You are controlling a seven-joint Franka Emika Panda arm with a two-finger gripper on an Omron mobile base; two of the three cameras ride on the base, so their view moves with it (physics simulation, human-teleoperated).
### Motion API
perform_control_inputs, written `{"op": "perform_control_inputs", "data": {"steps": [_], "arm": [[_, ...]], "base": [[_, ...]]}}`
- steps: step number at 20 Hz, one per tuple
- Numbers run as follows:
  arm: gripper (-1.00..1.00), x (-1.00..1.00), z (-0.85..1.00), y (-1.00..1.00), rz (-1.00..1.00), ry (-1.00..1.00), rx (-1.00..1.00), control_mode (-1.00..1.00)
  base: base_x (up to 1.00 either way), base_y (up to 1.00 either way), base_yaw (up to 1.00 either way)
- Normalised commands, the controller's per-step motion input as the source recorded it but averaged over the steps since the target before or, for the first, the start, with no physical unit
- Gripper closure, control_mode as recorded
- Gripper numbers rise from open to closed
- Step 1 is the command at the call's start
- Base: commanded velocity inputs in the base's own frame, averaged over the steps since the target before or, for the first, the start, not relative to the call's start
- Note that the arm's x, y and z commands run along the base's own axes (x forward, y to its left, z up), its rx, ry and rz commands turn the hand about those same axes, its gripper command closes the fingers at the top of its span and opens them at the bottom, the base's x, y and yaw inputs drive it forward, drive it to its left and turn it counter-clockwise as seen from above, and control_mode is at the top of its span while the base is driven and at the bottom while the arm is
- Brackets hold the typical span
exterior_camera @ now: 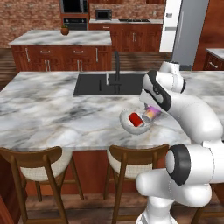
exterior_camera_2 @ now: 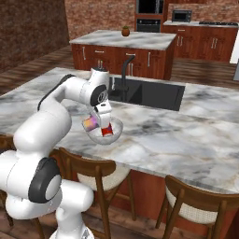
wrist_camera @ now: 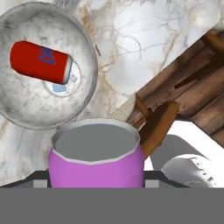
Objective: Open the fridge, grab two sodas, and place both sodas inside the bowl with ice on the dining counter.
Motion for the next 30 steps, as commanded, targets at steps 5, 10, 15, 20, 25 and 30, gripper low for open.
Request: {"op": "perform_control_inputs", "data": {"steps": [5, 10, 15, 20, 25, 30], "arm": [[1.0, 0.33, -0.19, -0.01, -0.2, 0.05, 0.0, -1.0], [1.0, 0.19, -0.21, -0.04, -0.14, 0.07, 0.0, -1.0], [1.0, 0.17, -0.18, -0.03, -0.13, 0.08, 0.01, -1.0], [1.0, 0.22, -0.08, 0.0, -0.11, 0.07, 0.01, -1.0], [1.0, 0.15, -0.12, 0.0, -0.09, 0.05, 0.01, -1.0], [1.0, 0.16, -0.18, 0.0, -0.09, 0.05, 0.0, -1.0]], "base": [[0.0, 0.0, 0.0], [0.0, 0.0, 0.0], [0.0, 0.0, 0.0], [0.0, 0.0, 0.0], [0.0, 0.0, 0.0], [0.0, 0.0, 0.0]]}}
